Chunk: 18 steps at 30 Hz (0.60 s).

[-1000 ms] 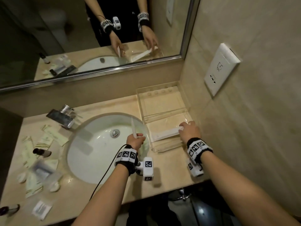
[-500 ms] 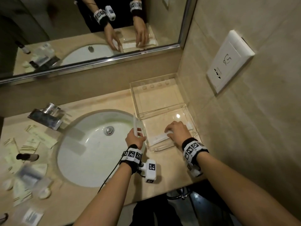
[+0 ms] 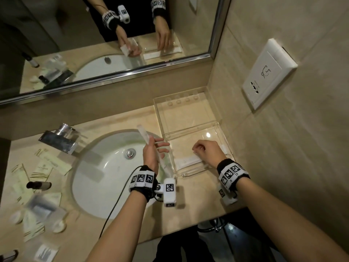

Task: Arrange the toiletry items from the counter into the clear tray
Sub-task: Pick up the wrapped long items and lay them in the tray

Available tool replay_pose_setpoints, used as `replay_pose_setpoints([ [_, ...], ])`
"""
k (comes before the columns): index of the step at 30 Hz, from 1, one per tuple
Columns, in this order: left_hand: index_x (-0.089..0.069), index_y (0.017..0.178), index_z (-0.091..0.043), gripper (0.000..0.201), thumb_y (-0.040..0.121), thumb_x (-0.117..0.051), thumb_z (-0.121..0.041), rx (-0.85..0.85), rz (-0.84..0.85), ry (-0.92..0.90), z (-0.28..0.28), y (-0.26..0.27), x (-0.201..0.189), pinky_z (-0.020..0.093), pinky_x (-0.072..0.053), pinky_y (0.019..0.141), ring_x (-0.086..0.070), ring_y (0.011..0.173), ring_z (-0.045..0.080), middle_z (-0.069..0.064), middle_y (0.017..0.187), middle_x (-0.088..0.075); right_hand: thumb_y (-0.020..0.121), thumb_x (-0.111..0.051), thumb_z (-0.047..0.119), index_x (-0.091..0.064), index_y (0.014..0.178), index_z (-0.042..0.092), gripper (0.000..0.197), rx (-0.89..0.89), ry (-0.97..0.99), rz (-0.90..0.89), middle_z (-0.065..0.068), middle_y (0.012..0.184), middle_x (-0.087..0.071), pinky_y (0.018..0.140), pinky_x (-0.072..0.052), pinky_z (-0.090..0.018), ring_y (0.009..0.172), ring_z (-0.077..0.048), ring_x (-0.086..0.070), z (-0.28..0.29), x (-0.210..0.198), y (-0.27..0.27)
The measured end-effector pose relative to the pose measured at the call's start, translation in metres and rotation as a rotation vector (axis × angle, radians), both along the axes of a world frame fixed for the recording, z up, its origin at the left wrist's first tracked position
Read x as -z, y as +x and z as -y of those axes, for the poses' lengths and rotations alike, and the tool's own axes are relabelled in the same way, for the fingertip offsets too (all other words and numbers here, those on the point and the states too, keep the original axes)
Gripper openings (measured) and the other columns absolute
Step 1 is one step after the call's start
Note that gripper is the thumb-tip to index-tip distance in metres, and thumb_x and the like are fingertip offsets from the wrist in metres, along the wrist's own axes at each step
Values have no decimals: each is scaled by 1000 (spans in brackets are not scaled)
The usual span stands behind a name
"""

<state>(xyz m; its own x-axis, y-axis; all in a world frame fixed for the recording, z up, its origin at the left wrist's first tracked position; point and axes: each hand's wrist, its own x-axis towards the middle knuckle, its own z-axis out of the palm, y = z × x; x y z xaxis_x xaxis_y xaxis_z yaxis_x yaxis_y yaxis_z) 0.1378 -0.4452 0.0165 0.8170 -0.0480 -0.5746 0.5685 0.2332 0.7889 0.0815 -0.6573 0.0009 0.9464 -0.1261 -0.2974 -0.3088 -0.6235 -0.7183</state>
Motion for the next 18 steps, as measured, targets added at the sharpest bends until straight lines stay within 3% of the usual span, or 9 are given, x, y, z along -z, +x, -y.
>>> replay_pose_setpoints([
  [4, -58, 111, -2, 56, 101, -24, -46, 60, 46, -286, 8, 8, -18, 33, -48, 76, -64, 78, 25, 19, 97, -66, 92, -63, 31, -70, 107, 9, 28, -18, 417, -186, -8, 97, -76, 89, -57, -34, 91, -22, -72, -21, -28, 11],
  [8, -56, 123, -8, 56, 100, -27, -49, 135, 59, -329, 18, 7, -21, 45, -44, 98, -59, 98, 30, 16, 105, -64, 91, -66, 29, -64, 120, 6, 37, -115, 636, -326, -13, 106, -74, 84, -56, -30, 89, -22, -71, -21, -39, 11],
  [10, -59, 125, -11, 44, 100, -38, -41, 180, 94, -185, 17, 6, -19, 41, -47, 93, -59, 99, 26, 11, 103, -64, 90, -67, 28, -65, 120, 9, 36, -102, 512, -278, -8, 108, -73, 85, -54, -29, 95, -22, -70, -9, -41, 13],
  [12, -61, 120, -5, 32, 94, -56, -24, 154, 126, -38, 11, 4, -14, 35, -53, 83, -62, 93, 24, 9, 99, -65, 90, -66, 30, -68, 114, 11, 31, -111, 242, -211, 0, 106, -70, 83, -45, -25, 99, -19, -64, 7, -40, 16],
  [14, -62, 111, 2, 34, 83, -70, -15, 161, 155, 104, 5, 1, -6, 36, -54, 78, -63, 88, 28, 14, 95, -67, 90, -64, 30, -70, 110, 14, 26, -143, -41, -205, -1, 105, -68, 80, -40, -24, 102, -20, -61, 22, -36, 19],
  [18, -63, 105, -2, 37, 75, -79, -15, 411, 207, 427, 6, -8, 8, 19, -51, 62, -61, 75, 19, 10, 93, -67, 92, -59, 26, -65, 118, 17, 28, -270, -412, -440, -8, 121, -66, 91, -47, -33, 110, -26, -60, 42, -24, 23],
])
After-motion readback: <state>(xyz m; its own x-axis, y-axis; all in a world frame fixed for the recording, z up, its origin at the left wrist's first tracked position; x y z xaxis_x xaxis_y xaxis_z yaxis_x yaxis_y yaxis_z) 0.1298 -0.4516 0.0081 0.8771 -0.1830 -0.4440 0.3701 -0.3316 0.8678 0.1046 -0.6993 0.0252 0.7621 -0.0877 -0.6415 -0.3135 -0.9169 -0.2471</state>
